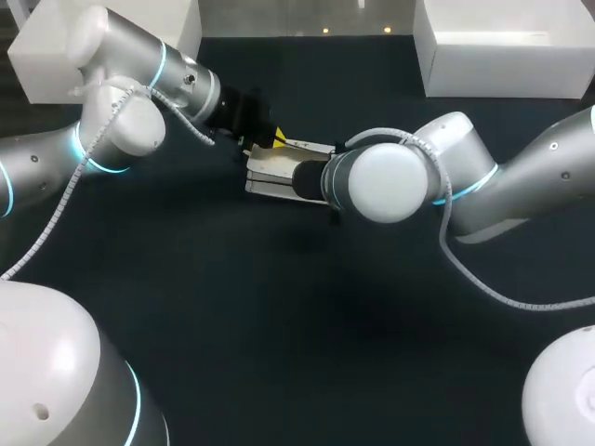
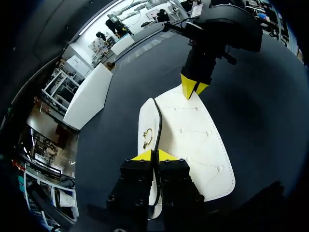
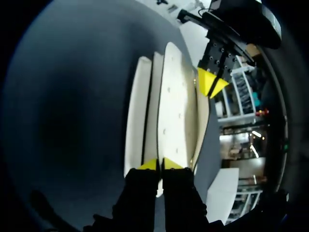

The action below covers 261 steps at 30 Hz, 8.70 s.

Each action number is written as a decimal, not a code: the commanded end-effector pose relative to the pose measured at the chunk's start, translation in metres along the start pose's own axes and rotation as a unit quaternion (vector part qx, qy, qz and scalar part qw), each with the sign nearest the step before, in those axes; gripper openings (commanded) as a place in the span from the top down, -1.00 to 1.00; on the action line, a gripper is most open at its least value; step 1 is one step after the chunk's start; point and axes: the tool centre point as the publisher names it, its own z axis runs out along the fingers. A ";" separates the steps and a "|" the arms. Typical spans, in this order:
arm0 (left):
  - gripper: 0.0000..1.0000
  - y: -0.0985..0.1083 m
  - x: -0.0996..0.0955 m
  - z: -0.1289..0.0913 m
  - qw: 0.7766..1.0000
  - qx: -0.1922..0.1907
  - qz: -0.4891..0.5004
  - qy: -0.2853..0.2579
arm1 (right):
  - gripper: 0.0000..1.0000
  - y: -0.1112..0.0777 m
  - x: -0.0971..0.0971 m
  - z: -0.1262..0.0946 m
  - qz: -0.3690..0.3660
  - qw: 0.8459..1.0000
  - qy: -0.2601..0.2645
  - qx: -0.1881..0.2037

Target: Pick up the bag, open it, inspect its contents, close it, and place it on the opposite side

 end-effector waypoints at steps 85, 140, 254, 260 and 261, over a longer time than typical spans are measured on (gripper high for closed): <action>0.58 0.019 -0.032 -0.002 0.995 0.041 -0.070 0.056 | 1.00 -0.004 0.005 0.000 -0.001 1.000 0.000 0.001; 0.84 0.039 -0.032 0.046 0.995 -0.022 -0.092 0.036 | 1.00 -0.004 0.005 0.000 -0.001 1.000 0.000 0.001; 1.00 -0.051 -0.058 -0.078 0.987 0.000 -0.158 0.039 | 1.00 0.034 -0.114 -0.038 -0.023 0.999 0.037 -0.026; 1.00 -0.051 -0.058 -0.078 0.987 0.003 -0.159 0.037 | 1.00 0.034 -0.114 -0.032 -0.030 0.998 0.047 -0.022; 1.00 -0.050 -0.059 -0.078 0.986 0.004 -0.160 0.036 | 1.00 0.034 -0.112 -0.030 -0.032 0.998 0.051 -0.022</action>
